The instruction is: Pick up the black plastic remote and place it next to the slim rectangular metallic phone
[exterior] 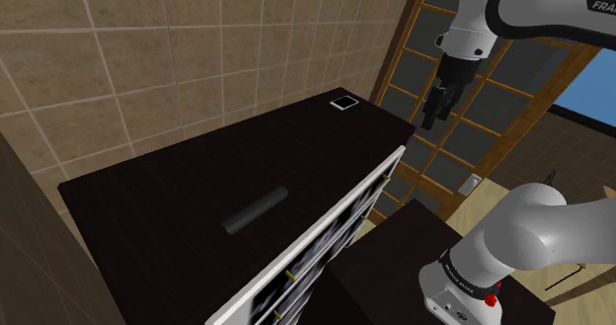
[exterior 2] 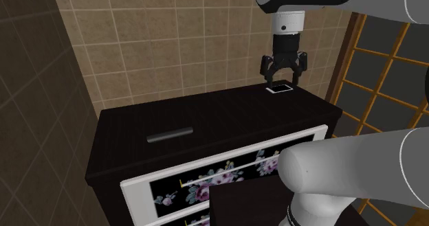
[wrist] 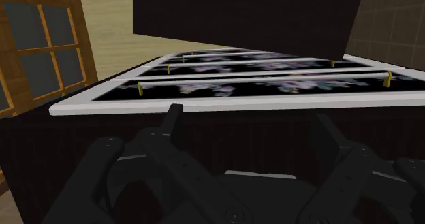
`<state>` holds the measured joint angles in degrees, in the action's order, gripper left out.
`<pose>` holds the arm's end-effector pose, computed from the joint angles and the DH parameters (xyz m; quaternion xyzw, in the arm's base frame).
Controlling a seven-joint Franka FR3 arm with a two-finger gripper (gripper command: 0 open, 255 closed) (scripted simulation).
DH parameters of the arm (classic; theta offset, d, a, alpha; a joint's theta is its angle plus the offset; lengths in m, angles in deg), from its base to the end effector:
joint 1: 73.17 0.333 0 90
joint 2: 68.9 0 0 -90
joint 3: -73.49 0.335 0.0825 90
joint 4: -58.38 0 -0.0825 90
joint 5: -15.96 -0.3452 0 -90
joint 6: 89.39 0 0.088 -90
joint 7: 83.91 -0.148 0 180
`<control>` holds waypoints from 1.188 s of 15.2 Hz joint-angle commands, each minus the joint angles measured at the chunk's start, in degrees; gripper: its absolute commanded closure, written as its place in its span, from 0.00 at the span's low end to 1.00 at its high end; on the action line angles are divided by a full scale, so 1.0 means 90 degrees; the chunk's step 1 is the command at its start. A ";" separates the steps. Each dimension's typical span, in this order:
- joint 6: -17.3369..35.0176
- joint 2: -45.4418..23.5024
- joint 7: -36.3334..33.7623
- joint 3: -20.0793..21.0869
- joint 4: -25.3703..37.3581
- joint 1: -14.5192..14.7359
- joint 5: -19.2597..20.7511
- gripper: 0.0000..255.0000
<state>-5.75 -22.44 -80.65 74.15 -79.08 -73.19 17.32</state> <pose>0.2289 -0.0002 0.5420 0.9973 0.0313 -0.0646 0.0144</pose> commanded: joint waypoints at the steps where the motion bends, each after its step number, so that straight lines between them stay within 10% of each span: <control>1: 0.0000 0.0000 0.0000 0.0000 0.0000 0.0000 0.0000 0.00; 18: 0.1790 -0.0199 -0.5193 0.2841 -0.1173 -0.0228 -0.3060 0.00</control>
<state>8.70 -23.13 -124.45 97.99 -89.72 -74.96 -8.60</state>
